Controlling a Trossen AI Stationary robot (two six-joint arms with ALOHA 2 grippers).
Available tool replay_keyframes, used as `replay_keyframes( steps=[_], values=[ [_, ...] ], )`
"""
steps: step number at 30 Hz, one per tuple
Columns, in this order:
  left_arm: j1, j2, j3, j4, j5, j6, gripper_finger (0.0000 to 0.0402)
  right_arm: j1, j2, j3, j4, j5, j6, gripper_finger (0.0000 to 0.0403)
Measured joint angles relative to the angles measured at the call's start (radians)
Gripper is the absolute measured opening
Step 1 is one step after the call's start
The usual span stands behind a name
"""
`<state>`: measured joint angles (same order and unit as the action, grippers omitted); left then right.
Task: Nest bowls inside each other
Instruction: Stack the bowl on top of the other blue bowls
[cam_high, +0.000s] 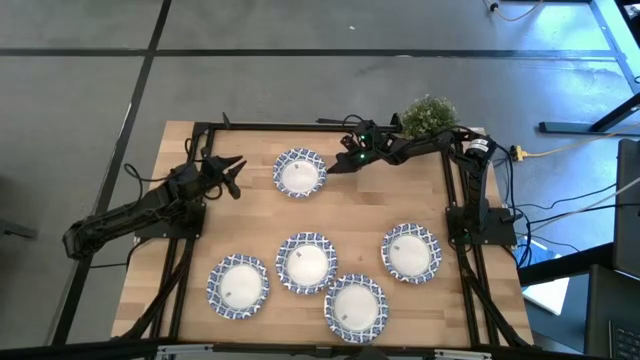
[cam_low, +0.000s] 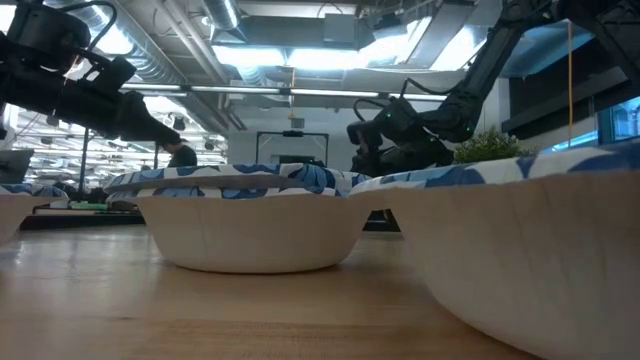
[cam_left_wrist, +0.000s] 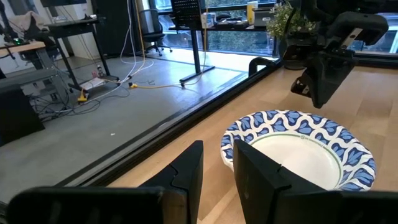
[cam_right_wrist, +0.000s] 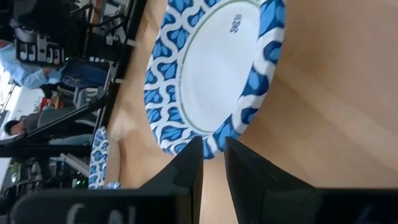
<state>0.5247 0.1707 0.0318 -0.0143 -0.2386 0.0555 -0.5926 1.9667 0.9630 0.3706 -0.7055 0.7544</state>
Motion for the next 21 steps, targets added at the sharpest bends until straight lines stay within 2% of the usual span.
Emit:
replay_keyframes(
  steps=[21],
  values=[
    [0.000, 0.000, 0.000, 0.000, 0.000, 0.000, 0.0082, 0.003, 0.000, 0.000, 0.029, 0.033, -0.014, 0.0068]
  ],
)
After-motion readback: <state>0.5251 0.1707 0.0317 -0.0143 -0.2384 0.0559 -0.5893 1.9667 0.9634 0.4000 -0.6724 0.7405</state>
